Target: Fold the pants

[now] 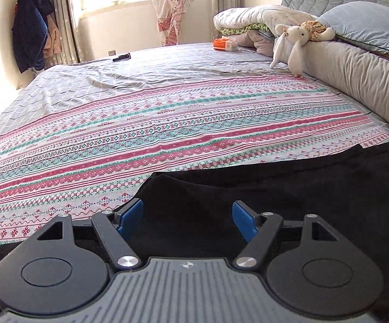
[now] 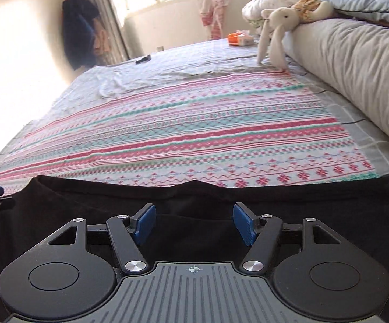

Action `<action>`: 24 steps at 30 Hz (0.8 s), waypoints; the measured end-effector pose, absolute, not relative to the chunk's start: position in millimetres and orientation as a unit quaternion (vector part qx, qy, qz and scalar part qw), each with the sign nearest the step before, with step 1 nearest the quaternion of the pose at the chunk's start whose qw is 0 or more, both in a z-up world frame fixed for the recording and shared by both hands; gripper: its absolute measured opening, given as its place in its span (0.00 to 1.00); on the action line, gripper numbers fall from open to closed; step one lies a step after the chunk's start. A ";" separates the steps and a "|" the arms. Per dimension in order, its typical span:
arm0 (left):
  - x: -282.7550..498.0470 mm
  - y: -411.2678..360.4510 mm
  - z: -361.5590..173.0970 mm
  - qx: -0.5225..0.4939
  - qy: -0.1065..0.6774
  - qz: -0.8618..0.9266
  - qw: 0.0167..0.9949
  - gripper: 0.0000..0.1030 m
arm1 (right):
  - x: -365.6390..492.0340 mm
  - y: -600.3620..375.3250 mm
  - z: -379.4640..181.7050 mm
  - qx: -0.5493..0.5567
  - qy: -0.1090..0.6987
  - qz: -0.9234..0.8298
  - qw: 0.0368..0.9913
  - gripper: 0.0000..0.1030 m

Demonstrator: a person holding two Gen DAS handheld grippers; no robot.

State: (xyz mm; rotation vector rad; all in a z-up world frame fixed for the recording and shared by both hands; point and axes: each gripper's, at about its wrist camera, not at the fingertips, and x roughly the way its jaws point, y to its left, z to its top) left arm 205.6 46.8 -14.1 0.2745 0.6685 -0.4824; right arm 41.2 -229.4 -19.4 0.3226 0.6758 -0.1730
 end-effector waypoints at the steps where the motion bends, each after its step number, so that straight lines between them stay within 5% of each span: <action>1: 213.1 47.5 -17.7 0.137 0.327 -0.234 0.905 0.89 | 52.3 -224.4 -22.1 0.155 0.336 -0.067 0.926 0.62; 6: 251.3 46.3 -32.5 0.162 0.340 -0.248 0.893 0.88 | 87.3 -208.7 -25.3 0.130 0.347 -0.024 0.929 0.62; 9: 265.6 42.0 -38.0 0.167 0.356 -0.239 0.888 0.75 | 93.4 -212.6 -27.2 0.129 0.347 -0.020 0.929 0.62; 11: 275.6 44.0 -42.3 0.157 0.371 -0.238 0.884 0.51 | 93.2 -222.0 -29.7 0.130 0.349 -0.025 0.928 0.62; 14: 282.7 50.5 -43.0 0.124 0.380 -0.226 0.889 0.28 | 90.3 -242.5 -31.3 0.131 0.353 -0.044 0.925 0.62; 22: 285.4 77.9 -38.2 -0.006 0.369 -0.195 0.909 0.23 | 85.6 -255.8 -29.9 0.108 0.373 -0.004 0.922 0.54; 24: 279.6 77.3 -36.7 -0.001 0.355 -0.192 0.915 0.23 | 86.7 -249.1 -33.0 0.084 0.386 0.005 0.919 0.45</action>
